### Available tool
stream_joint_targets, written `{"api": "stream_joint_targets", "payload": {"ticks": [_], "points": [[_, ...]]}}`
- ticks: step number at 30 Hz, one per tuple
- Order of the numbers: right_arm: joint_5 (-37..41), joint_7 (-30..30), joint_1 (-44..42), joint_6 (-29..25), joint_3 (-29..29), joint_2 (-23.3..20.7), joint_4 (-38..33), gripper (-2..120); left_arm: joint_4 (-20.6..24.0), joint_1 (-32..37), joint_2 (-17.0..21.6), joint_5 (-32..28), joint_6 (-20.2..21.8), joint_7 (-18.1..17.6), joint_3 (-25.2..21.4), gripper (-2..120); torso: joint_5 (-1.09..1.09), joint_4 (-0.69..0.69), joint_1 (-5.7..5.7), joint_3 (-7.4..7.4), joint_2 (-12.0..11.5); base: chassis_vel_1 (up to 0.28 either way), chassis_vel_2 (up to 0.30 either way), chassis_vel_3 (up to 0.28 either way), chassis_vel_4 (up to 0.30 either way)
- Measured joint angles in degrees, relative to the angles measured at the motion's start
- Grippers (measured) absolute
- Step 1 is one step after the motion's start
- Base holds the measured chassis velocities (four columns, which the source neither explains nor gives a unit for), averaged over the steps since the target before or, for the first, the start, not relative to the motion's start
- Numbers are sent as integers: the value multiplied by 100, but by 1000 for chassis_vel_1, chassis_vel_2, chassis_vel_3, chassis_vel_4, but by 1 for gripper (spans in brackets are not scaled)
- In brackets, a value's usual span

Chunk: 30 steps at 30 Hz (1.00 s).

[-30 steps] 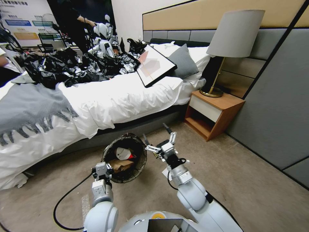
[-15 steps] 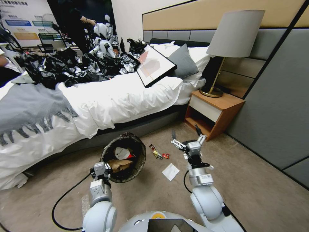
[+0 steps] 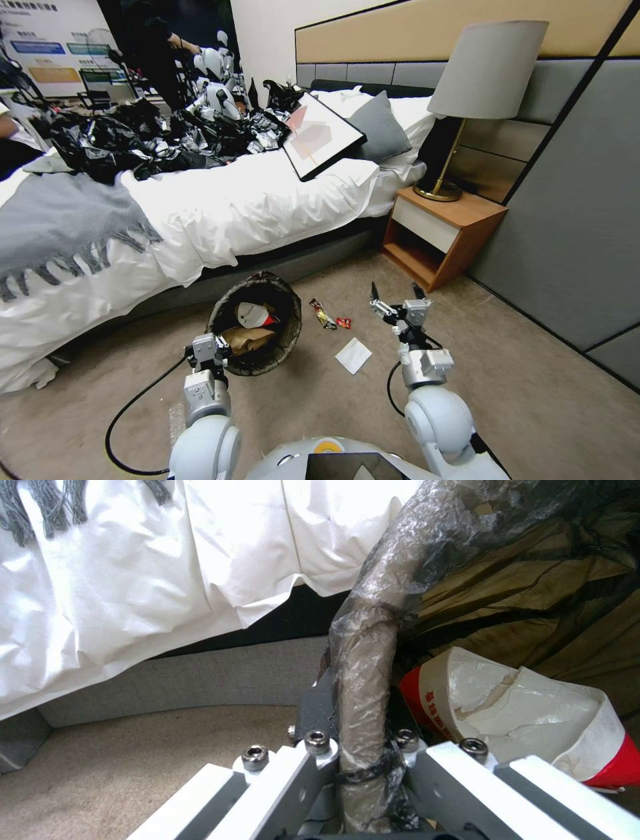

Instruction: Pick up the trash bin, then pick up the garbage from the floor and place it into the trash bin.

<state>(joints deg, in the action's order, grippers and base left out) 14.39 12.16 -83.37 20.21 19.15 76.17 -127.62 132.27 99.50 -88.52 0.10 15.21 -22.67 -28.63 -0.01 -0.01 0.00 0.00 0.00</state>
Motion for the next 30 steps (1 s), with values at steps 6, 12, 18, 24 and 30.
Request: {"api": "stream_joint_targets", "payload": {"ticks": [6,12,18,24,30], "points": [[360,-120,475,361,-105,-122,762,100,20,2,-1,15,0,7,3,0,2,0,0,0,0,0,0,0,0],[468,-180,927,498,-318,-171,1519,100,19,21,-1,24,0,9,-6,0,1,0,0,1,0,0,0,0,0],[646,-196,1530,806,-611,-187,2290,100,-4,13,-2,37,0,12,-10,0,0,0,0,0,0,0,0,0,0],[634,-295,1898,836,-860,-156,3130,100,-28,23,2,38,-5,14,-21,0,1,0,0,1,0,0,0,0,0],[350,-390,2060,734,-1061,-27,4005,100,-50,27,4,38,-10,11,-17,0,1,0,0,1,0,0,0,0,0]]}}
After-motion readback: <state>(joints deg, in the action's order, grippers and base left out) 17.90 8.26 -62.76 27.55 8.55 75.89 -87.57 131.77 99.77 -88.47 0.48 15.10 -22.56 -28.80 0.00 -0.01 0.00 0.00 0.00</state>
